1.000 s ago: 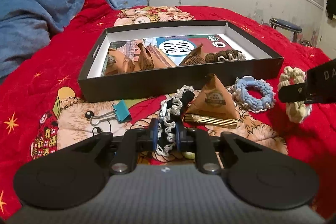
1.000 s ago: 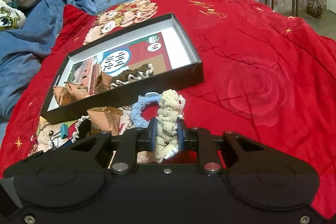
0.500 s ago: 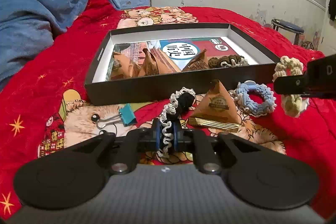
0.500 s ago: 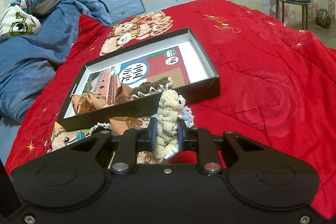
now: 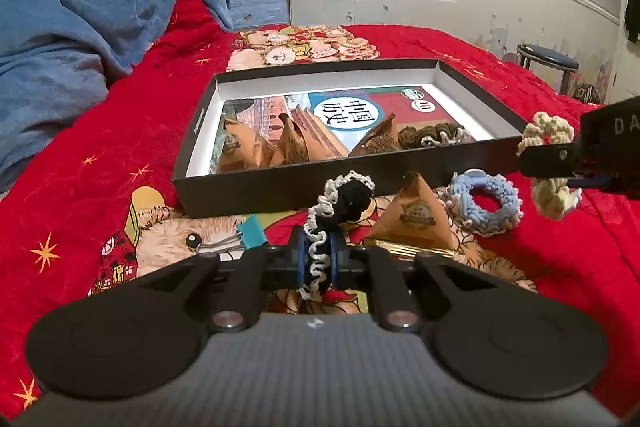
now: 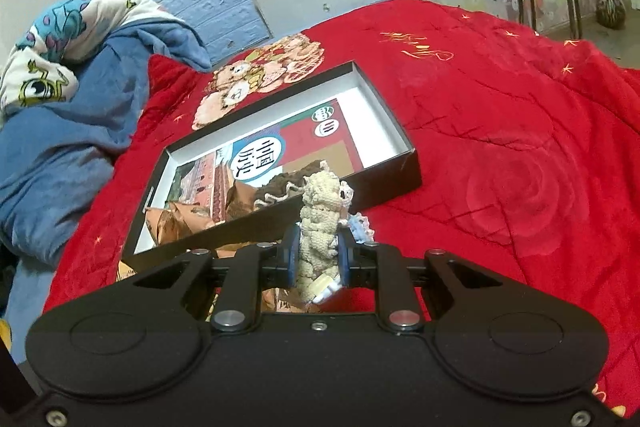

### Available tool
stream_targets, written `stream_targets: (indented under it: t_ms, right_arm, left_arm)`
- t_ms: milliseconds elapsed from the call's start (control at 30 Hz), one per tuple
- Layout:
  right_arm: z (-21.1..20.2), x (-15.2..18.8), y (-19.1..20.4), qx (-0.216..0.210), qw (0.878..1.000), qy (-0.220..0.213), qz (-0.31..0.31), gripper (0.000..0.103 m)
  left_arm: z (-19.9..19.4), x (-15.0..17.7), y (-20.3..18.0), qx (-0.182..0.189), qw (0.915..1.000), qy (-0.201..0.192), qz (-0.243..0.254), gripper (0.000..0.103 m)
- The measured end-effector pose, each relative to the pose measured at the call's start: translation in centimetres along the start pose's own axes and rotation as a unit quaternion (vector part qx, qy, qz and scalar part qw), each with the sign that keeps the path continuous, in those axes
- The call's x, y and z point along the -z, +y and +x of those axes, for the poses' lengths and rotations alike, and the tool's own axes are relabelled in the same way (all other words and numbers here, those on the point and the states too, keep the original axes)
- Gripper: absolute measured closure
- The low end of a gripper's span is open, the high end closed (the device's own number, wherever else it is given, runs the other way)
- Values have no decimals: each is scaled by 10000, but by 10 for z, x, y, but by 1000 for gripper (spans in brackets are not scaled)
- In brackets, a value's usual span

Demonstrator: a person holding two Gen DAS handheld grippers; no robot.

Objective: Organize objects
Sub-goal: 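Lift the cream scrunchie with the right gripper while the left gripper lifts the black-and-white scrunchie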

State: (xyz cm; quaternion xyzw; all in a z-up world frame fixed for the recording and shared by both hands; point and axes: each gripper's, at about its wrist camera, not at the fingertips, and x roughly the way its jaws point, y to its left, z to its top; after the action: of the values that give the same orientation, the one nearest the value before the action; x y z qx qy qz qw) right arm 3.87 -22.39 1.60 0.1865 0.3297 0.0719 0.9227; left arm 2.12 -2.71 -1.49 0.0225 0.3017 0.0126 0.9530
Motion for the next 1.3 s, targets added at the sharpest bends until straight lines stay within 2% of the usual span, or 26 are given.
stream_targets:
  t_ms: [167,300,600,900,1300]
  right_arm:
    - [-3,-2,3,37,9997,-224,-25,84]
    - [-1,-5,6,23,9994,-349,-25,84]
    - [0,-9,16,-349,9973,-632,-126,84]
    - [25,-6,33,-539,9960,-609,-357,84]
    - [27,-11,51,-973,9913,-675,-572,84]
  left_arm:
    - [-8,-5,2,-62,9995,-282,94,89]
    - [-14,-13,13,4,9990,-440,-124,89]
    - [-17,-27,33,-69,9969,-637,-455,89]
    - [-14,-26,32,41,9970,-643,-432,88]
    - [-11,-35,47,84,9935,-871,-722,88]
